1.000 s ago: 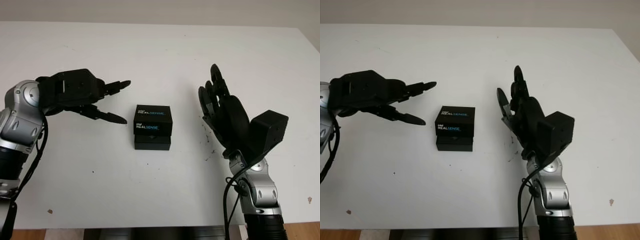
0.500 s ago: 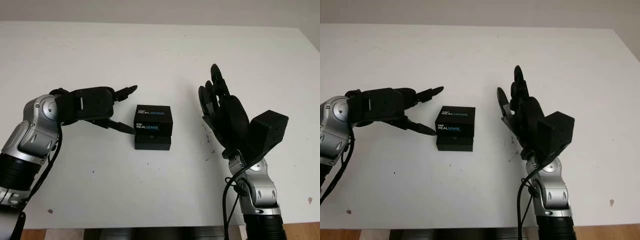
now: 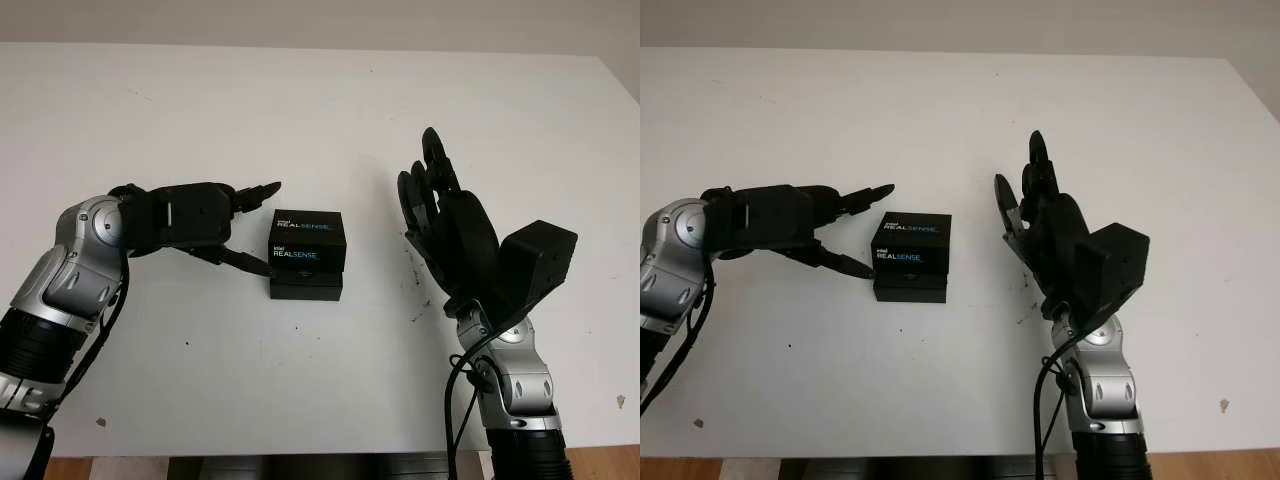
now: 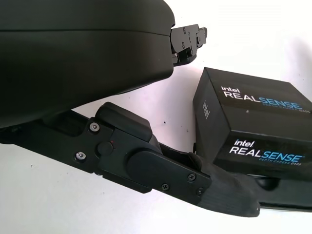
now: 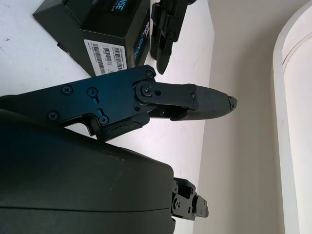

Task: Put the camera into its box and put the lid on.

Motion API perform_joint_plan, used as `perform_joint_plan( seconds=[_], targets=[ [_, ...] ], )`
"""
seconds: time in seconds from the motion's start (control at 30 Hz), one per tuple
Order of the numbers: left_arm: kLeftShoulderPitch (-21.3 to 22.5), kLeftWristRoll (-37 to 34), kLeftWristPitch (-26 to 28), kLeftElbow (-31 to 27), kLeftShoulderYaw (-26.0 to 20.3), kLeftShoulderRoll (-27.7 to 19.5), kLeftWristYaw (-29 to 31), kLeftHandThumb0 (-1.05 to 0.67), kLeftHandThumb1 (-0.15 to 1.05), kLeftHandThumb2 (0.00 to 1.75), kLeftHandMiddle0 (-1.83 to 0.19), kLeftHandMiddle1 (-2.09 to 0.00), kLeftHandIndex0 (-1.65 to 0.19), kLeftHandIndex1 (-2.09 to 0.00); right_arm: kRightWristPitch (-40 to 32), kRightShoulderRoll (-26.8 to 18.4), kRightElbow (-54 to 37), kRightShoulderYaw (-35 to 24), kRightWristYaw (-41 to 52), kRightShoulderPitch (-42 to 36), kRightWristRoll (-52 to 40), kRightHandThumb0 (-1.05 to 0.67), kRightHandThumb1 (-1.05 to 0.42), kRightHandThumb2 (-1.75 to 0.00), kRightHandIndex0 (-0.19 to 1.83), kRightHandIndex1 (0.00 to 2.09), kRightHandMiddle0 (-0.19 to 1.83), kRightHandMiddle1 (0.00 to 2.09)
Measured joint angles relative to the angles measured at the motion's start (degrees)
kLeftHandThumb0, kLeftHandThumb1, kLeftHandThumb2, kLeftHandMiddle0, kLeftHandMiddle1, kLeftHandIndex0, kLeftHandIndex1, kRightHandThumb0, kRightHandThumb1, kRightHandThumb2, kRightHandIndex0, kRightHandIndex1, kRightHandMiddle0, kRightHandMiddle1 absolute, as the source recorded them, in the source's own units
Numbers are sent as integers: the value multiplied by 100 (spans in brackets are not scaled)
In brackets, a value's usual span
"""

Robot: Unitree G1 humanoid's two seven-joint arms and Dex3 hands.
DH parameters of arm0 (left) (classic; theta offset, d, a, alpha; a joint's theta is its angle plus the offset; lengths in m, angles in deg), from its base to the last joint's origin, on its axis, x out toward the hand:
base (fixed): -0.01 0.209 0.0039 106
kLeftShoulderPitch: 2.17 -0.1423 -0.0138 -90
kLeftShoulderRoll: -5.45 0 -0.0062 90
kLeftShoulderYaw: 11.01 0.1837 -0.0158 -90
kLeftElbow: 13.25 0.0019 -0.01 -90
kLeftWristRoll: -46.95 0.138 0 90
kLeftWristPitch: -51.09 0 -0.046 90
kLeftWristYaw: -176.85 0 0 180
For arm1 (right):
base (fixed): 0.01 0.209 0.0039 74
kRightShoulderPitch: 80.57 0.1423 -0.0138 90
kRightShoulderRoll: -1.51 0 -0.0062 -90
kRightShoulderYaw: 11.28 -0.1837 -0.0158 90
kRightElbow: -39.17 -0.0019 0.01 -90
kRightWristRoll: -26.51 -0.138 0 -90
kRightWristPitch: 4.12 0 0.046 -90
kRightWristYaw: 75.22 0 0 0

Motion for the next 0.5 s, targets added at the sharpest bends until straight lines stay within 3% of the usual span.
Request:
perform_joint_plan(
  seconds=[0.3, 0.5],
  targets=[
    [73, -201, 520, -121, -50, 63, 81, -105, 105, 33, 19, 0, 15, -4, -45, 19, -3, -1, -49, -7, -2, -63, -105, -41, -16, 6, -12, 6],
    [96, -223, 726, -194, -40, 92, 79, -105, 105, 30, 19, 0, 14, -5, -43, 26, -4, -2, -49, -13, 0, -62, -105, -41, -15, 6, -11, 6]
  ],
)
